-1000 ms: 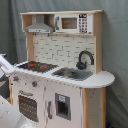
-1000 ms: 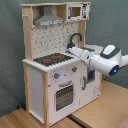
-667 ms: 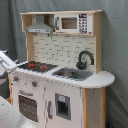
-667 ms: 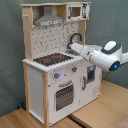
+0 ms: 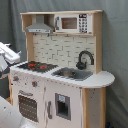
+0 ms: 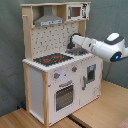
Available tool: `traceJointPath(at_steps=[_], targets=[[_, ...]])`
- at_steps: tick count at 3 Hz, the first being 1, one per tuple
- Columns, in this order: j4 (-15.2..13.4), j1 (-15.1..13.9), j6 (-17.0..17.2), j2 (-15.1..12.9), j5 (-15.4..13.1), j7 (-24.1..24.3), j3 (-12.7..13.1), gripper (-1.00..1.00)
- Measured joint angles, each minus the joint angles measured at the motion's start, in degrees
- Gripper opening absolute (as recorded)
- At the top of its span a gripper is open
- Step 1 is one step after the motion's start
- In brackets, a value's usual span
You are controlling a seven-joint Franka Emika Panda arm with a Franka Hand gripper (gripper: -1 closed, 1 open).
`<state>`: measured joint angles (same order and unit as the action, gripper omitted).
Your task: Play with the kitchen
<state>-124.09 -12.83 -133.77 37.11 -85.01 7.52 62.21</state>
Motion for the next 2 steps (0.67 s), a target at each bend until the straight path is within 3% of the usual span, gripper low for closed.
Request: traceJointPath(at_steps=[2], targets=[[0.2,5.8,0.0,0.2,0.0,-12.0,-8.2,1.0]])
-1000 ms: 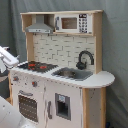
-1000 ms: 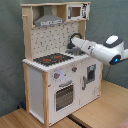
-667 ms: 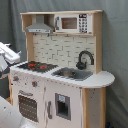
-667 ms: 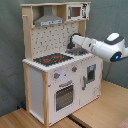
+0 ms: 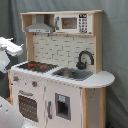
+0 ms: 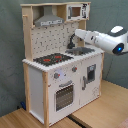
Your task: Play with the kitchen
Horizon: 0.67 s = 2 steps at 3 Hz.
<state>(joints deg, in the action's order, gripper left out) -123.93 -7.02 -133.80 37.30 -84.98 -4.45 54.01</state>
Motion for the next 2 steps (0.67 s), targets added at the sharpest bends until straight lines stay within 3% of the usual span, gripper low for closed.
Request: traceJointPath(at_steps=[2], targets=[[0.3,4.4,-0.1,0.6,0.3,-10.5,-6.2,1.0]])
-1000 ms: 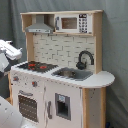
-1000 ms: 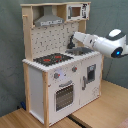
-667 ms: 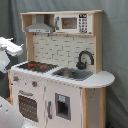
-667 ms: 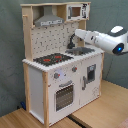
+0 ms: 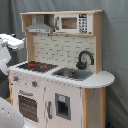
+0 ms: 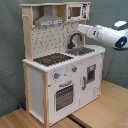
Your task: Play with the kitchen
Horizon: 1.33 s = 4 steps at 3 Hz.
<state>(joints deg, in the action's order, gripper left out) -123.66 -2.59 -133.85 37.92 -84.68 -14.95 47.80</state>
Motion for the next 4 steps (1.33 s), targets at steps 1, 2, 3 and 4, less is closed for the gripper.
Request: traceJointPath(at_steps=[1,2,3,4], targets=[[0.7,1.1,-0.7,0.0,0.2,-6.1,-3.1,1.0],[1.7,1.0,-2.2,-0.4,0.5,-11.3,-5.7,1.0],[2.8,1.0,-4.5,-1.5,0.5,-16.7,-9.0,1.0],[3.7,1.0,-6.8,-3.3,0.5,-21.1,-12.2,1.0]])
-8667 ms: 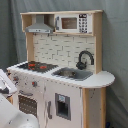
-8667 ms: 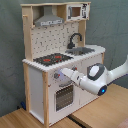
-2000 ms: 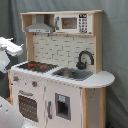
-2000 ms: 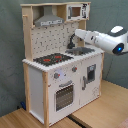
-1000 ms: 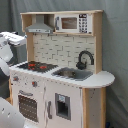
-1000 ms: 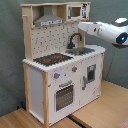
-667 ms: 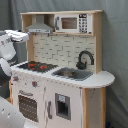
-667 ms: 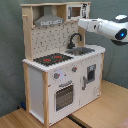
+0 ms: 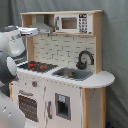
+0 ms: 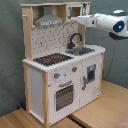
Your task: Play with the kitchen
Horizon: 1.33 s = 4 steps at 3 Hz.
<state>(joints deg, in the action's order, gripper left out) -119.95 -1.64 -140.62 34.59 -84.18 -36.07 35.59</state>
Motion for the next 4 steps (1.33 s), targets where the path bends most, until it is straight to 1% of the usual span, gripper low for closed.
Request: traceJointPath(at_steps=[1,2,3,4], targets=[[1.7,-0.1,-1.9,-2.9,0.0,-4.4,-3.1,1.0],[3.9,-0.2,-2.9,-6.3,0.0,-7.7,-5.6,1.0],[5.4,-0.5,-2.6,-11.7,0.0,-8.8,-6.2,1.0],[9.2,-1.9,-2.5,-16.0,0.0,-9.2,-6.7,1.0]])
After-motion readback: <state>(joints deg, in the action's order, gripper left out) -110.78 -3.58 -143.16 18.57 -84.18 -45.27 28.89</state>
